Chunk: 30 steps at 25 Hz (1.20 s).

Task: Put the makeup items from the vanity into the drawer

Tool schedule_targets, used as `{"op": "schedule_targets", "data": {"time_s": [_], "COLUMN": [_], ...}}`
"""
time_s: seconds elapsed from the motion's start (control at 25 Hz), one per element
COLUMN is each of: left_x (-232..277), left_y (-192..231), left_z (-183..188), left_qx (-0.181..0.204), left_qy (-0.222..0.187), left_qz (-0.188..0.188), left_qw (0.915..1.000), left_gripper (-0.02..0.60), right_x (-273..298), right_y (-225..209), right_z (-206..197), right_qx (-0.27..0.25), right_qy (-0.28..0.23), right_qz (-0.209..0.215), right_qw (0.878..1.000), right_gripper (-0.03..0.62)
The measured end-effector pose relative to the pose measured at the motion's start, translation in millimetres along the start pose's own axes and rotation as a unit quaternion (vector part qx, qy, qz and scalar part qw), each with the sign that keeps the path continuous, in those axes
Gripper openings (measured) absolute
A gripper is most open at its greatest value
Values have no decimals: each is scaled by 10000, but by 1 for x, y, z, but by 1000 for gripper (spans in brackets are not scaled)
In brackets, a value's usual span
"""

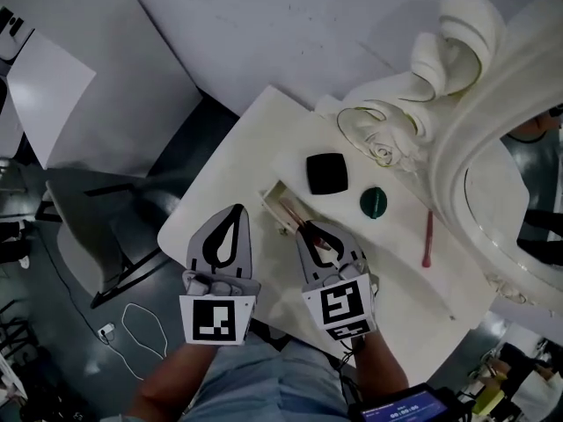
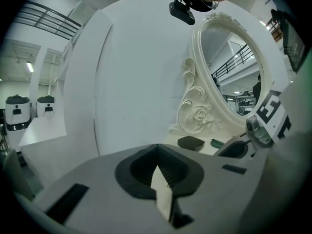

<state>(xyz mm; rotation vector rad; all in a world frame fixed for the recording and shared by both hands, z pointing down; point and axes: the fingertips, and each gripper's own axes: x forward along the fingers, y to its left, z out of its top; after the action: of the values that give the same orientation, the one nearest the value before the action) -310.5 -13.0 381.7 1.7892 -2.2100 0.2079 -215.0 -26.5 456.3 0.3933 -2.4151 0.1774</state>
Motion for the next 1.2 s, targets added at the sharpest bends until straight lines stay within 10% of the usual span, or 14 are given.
{"op": "schedule_targets", "data": {"time_s": [0.64, 1.2], "left_x": [13, 3], "left_y": [18, 19], "left_z": [-8, -6], "left_qx": [-138, -138], "left_qy": [171, 112], "left_qz": [-26, -29], "left_qw": [9998, 9998], "left_gripper": [-2, -2], "right_x": [24, 20], "right_y": [-7, 24], "right_z": [9, 1], "right_qx": [-361, -316], "right_qy": [189, 254], "right_qz": [-435, 38], "right_qw": [9982, 9992], "right_gripper": [22, 8]}}
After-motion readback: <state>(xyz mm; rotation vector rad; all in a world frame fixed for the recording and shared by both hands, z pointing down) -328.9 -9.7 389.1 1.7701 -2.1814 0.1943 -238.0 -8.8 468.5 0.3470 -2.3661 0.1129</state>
